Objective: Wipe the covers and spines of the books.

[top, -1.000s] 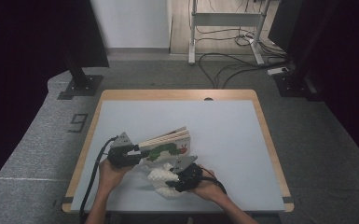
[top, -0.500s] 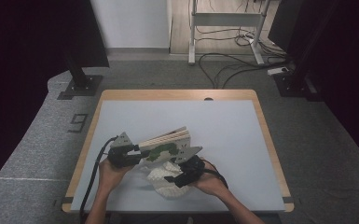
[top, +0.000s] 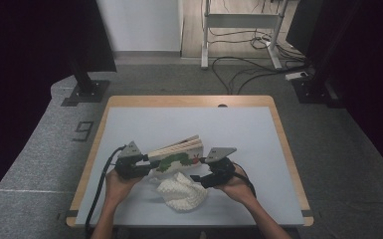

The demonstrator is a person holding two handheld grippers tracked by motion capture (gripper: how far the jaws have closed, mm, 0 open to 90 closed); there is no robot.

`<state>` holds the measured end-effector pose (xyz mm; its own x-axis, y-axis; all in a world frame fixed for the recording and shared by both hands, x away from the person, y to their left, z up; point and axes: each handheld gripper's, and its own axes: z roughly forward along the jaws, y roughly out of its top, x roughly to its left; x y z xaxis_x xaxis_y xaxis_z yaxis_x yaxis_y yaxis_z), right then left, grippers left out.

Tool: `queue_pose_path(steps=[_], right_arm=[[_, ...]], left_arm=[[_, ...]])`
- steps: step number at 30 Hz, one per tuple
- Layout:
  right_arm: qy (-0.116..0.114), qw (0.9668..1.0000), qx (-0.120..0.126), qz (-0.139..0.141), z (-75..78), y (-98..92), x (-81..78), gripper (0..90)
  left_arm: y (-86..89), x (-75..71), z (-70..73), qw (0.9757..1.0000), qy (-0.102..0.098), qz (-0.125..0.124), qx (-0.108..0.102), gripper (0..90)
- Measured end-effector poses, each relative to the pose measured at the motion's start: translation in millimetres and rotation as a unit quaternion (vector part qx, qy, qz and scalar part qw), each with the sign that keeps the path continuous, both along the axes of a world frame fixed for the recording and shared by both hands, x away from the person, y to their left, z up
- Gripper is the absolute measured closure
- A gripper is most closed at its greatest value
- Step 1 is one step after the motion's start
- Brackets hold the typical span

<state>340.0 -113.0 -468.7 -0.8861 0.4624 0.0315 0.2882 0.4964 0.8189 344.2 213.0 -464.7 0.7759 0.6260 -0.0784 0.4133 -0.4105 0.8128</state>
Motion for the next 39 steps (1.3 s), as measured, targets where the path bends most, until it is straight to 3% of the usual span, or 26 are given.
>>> queue_pose_path(steps=[7, 14, 21, 28, 32, 39], right_arm=[[0.002, 0.9993, 0.005, -0.038, -3.1, -15.8, 16.3, 22.3], [0.0, 0.9986, 0.009, -0.052, -6.2, -13.0, 36.5, 13.5], [0.002, 0.9991, 0.02, -0.038, -5.3, -0.5, 56.5, 12.7], [0.004, 0.9996, 0.014, -0.024, -8.2, 7.6, 71.3, 12.6], [0.006, 0.9997, 0.02, -0.008, -9.2, 9.7, 74.4, 15.6], [-0.005, 0.9996, 0.029, -0.002, -4.8, 6.3, 68.4, 31.6]], left_arm=[[-0.1, -0.1, 0.0, 1.0, -0.001, 0.0, 0.001, 59.1], [-0.4, -0.3, 0.0, 1.0, -0.001, 0.001, 0.001, 58.9], [-0.5, -0.3, 0.0, 1.0, -0.001, 0.001, 0.001, 58.9], [-0.5, -0.3, -0.1, 1.0, 0.0, 0.0, 0.001, 58.7], [-0.5, -0.1, -0.2, 1.0, 0.001, 0.0, 0.0, 58.7], [-0.4, -0.5, -0.5, 1.0, 0.004, -0.001, 0.002, 56.3]])
